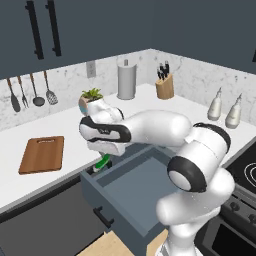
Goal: Pick up the knife from the drawer and place it on the cutting board. Then place the meat from the plate to the cutting board.
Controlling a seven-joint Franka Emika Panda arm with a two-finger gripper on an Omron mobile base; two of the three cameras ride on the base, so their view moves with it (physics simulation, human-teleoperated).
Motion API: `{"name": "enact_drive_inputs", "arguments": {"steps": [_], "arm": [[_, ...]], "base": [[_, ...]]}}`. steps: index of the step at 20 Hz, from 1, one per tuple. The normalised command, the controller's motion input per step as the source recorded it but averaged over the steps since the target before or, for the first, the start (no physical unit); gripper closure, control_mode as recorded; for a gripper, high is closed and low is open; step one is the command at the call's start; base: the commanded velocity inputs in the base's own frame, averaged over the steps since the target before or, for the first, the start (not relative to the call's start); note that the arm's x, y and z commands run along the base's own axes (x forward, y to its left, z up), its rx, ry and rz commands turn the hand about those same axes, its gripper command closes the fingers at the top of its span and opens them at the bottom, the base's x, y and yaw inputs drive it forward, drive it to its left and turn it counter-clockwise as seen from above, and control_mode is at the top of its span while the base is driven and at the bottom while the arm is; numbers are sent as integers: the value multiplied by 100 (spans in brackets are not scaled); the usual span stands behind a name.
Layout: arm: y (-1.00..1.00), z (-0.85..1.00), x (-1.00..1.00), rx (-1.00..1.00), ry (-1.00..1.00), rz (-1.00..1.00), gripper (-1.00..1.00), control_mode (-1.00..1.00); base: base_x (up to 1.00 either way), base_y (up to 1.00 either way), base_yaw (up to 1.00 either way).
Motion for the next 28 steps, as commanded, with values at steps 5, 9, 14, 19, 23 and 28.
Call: {"name": "enact_drive_inputs", "arguments": {"steps": [5, 9, 14, 19, 23, 28], "arm": [[95, 4, 54, 0, 9, 1, 100, -100], [90, -14, 53, 0, 10, 2, 100, -100], [73, -11, 55, -2, 8, 0, 100, -100], [52, -11, 39, -4, -7, 0, 100, -100], [46, -16, 22, -5, -26, 0, 100, -100], [31, -33, 14, 0, -20, 0, 100, -100]], "base": [[0, 0, 0], [0, 0, 0], [0, 0, 0], [0, 0, 0], [0, 0, 0], [0, 0, 0]]}}
